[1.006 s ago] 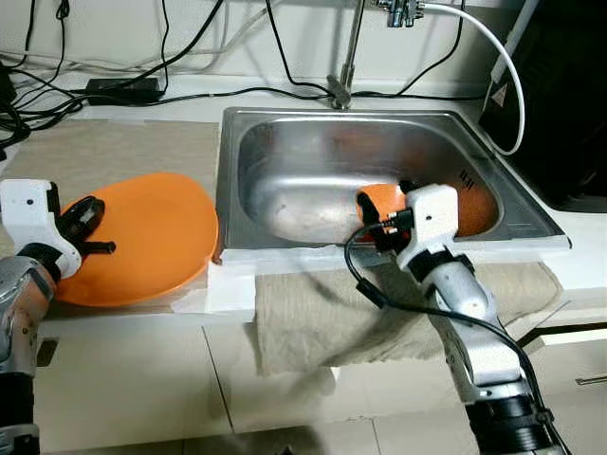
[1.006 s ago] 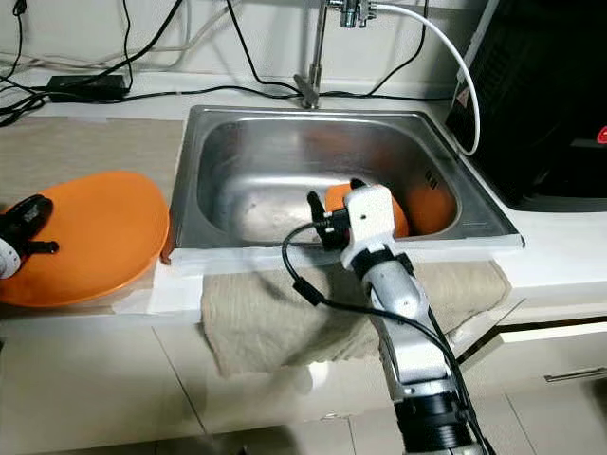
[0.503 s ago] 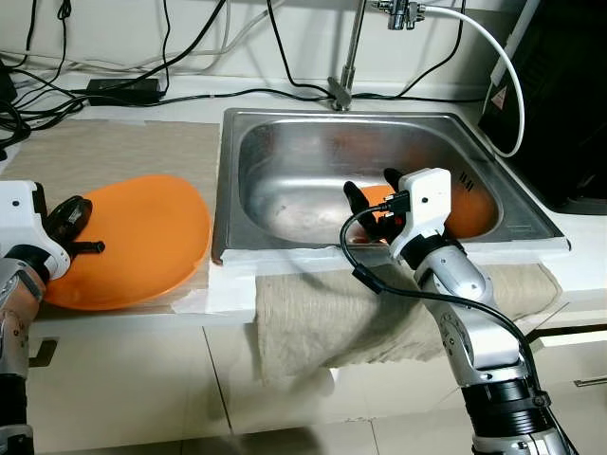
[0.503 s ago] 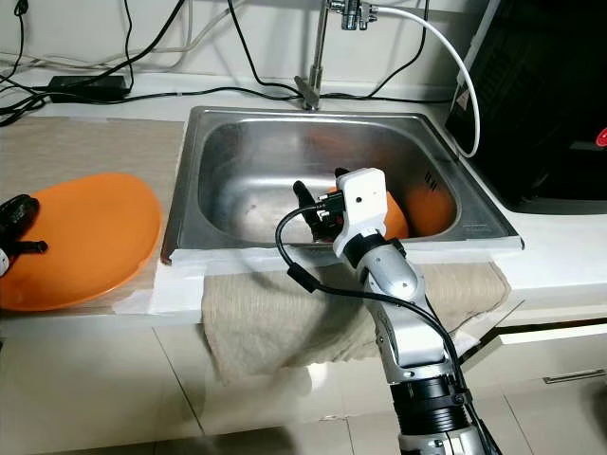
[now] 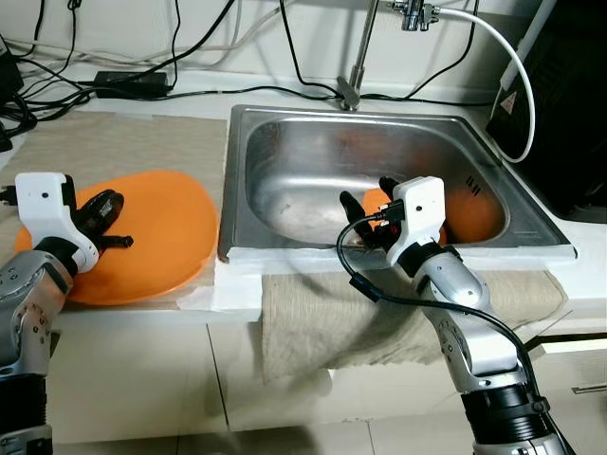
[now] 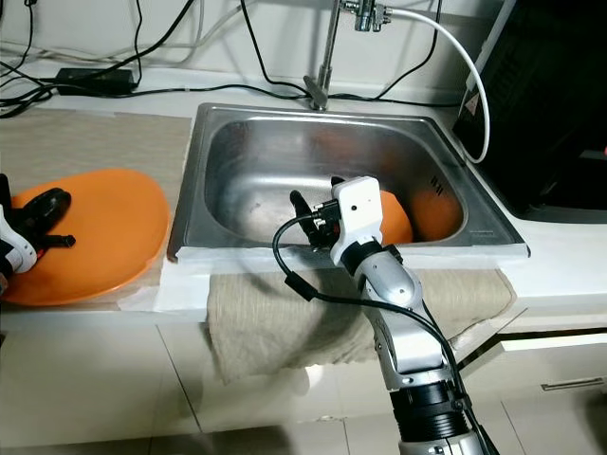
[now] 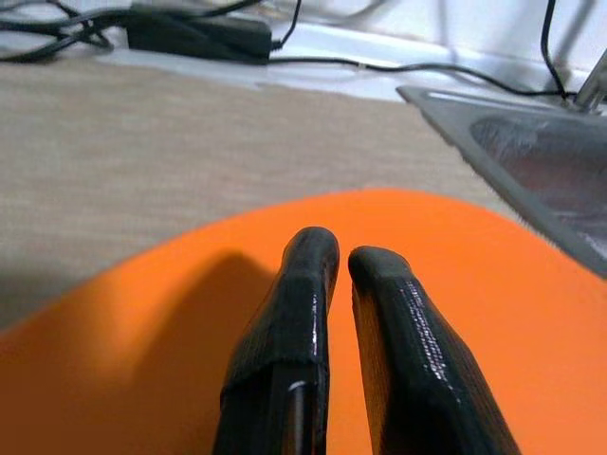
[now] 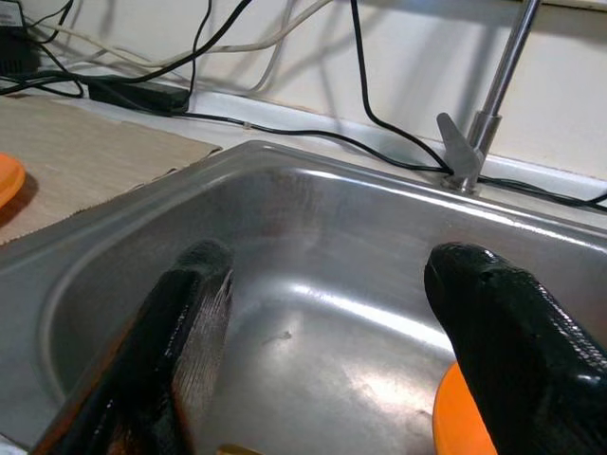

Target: Kitchen organization

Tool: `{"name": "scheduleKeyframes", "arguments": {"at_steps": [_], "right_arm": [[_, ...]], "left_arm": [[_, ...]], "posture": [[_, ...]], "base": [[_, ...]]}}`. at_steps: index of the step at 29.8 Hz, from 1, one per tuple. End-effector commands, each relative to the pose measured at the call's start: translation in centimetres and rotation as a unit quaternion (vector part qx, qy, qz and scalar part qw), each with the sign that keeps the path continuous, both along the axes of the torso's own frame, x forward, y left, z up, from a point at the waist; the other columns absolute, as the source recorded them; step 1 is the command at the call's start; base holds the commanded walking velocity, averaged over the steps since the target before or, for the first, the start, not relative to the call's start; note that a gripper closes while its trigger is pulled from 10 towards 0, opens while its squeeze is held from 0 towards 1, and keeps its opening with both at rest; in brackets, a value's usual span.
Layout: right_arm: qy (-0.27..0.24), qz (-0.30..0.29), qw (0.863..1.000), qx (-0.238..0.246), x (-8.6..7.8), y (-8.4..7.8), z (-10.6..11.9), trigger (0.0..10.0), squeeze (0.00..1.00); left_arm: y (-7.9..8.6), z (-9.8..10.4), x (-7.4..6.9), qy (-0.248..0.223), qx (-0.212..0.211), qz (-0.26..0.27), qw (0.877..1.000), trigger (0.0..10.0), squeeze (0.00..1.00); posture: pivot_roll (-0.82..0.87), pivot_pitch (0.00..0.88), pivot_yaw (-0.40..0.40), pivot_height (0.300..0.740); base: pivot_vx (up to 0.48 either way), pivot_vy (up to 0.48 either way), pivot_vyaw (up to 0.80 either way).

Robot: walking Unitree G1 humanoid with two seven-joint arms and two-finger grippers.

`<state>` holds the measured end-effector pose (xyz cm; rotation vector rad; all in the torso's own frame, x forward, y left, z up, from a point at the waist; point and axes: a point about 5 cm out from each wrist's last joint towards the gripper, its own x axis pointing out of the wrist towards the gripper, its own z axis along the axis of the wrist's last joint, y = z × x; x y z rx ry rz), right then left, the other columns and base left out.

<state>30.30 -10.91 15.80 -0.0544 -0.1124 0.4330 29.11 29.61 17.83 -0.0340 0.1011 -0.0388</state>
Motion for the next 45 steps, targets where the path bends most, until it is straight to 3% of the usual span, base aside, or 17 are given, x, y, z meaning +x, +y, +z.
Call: {"name": "scheduleKeyframes", "arguments": {"at_steps": [1, 7, 17, 21, 28, 35, 40, 42, 43, 45], "right_arm": [[0.005, -0.001, 1.000, -0.002, 0.0, -0.3, -0.2, 10.0, 0.00], [0.009, 0.002, 1.000, -0.005, 0.0, -0.2, -0.4, 10.0, 0.00], [0.011, -0.001, 1.000, -0.005, -0.1, -0.3, -0.6, 10.0, 0.00], [0.013, -0.001, 1.000, -0.006, -0.1, -0.3, -0.7, 10.0, 0.00], [0.014, 0.005, 1.000, 0.002, 0.2, -0.2, -0.3, 10.0, 0.00], [0.018, 0.052, 0.997, 0.052, 1.1, 0.9, 2.4, 10.0, 0.00], [0.014, 0.061, 0.996, 0.065, 1.8, 1.2, 3.3, 10.0, 0.00], [0.050, 0.082, 0.986, 0.137, 2.4, 2.4, 3.8, 10.0, 0.00], [0.050, 0.082, 0.986, 0.137, 2.4, 2.4, 3.8, 10.0, 0.00], [0.085, 0.115, 0.970, 0.195, 2.8, 4.0, 4.3, 10.0, 0.00]], "left_arm": [[-0.2, 0.8, 0.1, -0.007, 0.005, -0.002, 1.000, 10.0, 0.00], [-0.1, 2.2, 0.1, -0.026, 0.011, 0.006, 1.000, 10.0, 0.00], [2.6, 0.7, -0.5, 0.015, 0.061, 0.059, 0.996, 10.0, 0.00], [4.4, -0.6, -1.1, 0.061, 0.089, 0.098, 0.989, 10.0, 0.00], [5.9, -3.1, -2.1, 0.130, 0.091, 0.138, 0.978, 10.0, 0.00], [5.9, -6.0, -3.0, 0.174, 0.055, 0.134, 0.974, 10.0, 0.00], [5.9, -6.9, -3.4, 0.185, 0.042, 0.136, 0.972, 10.0, 0.00], [6.0, -7.4, -3.5, 0.189, 0.035, 0.139, 0.971, 10.0, 0.00], [6.0, -7.4, -3.5, 0.189, 0.035, 0.139, 0.971, 10.0, 0.00], [5.9, -7.6, -3.5, 0.190, 0.031, 0.140, 0.971, 10.0, 0.00]], "posture": [[0.12, 0.002, -0.091, 0.740], [0.13, 0.004, -0.095, 0.740], [0.13, 0.008, -0.091, 0.740], [0.13, 0.010, -0.092, 0.740], [0.13, 0.013, -0.096, 0.740], [0.13, 0.013, -0.098, 0.740], [0.13, 0.014, -0.103, 0.740], [0.13, 0.013, -0.105, 0.740], [0.13, 0.013, -0.105, 0.740], [0.13, 0.011, -0.106, 0.740]], "base": [[0.000, 0.000, 0.00], [0.000, 0.000, 0.00], [0.000, 0.000, 0.00], [0.000, 0.000, 0.00], [0.000, 0.000, 0.00], [0.000, 0.000, 0.00], [0.000, 0.000, 0.00], [0.000, 0.000, 0.00], [0.000, 0.000, 0.00], [0.000, 0.000, 0.00]]}}
